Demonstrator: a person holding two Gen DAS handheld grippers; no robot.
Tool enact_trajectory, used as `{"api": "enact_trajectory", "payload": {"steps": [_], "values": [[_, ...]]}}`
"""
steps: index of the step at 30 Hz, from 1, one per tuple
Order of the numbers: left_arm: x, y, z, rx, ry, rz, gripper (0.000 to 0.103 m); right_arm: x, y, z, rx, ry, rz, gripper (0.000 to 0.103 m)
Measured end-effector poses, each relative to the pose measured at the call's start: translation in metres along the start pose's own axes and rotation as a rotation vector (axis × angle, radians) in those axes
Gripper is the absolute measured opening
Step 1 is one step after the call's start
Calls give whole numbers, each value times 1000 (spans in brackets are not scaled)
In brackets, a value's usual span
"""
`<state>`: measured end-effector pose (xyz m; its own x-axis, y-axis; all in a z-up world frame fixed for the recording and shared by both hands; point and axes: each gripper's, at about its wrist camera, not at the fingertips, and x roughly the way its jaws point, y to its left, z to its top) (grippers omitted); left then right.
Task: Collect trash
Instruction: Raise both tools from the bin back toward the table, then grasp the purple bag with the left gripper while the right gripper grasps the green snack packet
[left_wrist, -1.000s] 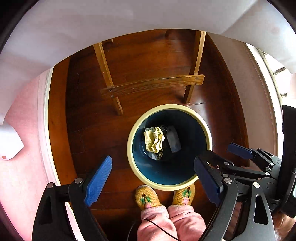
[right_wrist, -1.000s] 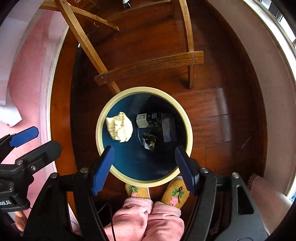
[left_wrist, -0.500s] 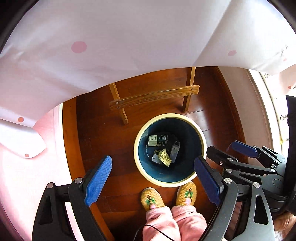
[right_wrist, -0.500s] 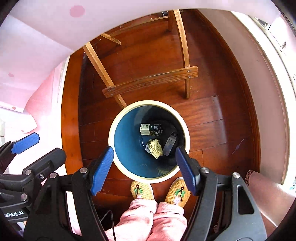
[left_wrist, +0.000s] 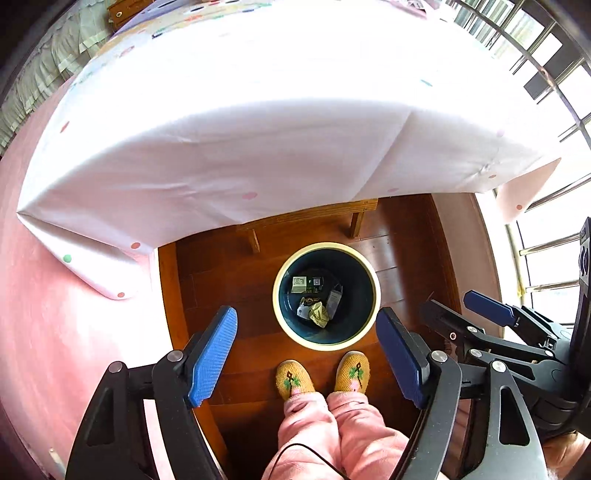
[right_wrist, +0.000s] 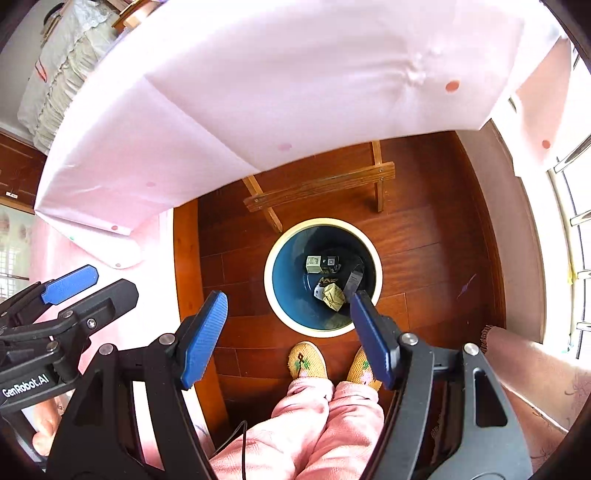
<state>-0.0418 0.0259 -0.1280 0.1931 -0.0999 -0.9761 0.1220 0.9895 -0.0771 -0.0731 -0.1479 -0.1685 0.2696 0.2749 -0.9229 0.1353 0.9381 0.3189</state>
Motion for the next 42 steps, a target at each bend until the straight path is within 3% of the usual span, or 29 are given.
{"api": "enact_trajectory", "payload": {"steps": [7, 12, 15, 20, 23, 27, 32, 38, 42], "values": [[-93, -4, 27, 60, -102, -33, 79, -90, 36, 16, -33, -107, -13, 67], [-151, -2, 50, 106, -200, -63, 72, -146, 58, 37, -52, -210, -32, 66], [-177, -6, 61, 147, -250, -75, 66, -173, 71, 51, -88, -282, -74, 66], [-206, -16, 85, 215, -359, -31, 66, -203, 81, 76, -104, -350, -97, 59], [-222, -11, 104, 212, -395, -46, 66, -212, 84, 91, -115, -367, -89, 57], [-223, 7, 138, 163, -389, -71, 66, -211, 88, 117, -119, -366, -72, 56], [-214, 40, 202, 29, -376, -100, 66, -196, 91, 166, -144, -354, -41, 56], [-189, 74, 298, -152, -360, -100, 66, -173, 86, 262, -210, -327, 25, 56], [-156, 83, 361, -257, -304, -84, 66, -151, 76, 332, -228, -286, 73, 56]]}}
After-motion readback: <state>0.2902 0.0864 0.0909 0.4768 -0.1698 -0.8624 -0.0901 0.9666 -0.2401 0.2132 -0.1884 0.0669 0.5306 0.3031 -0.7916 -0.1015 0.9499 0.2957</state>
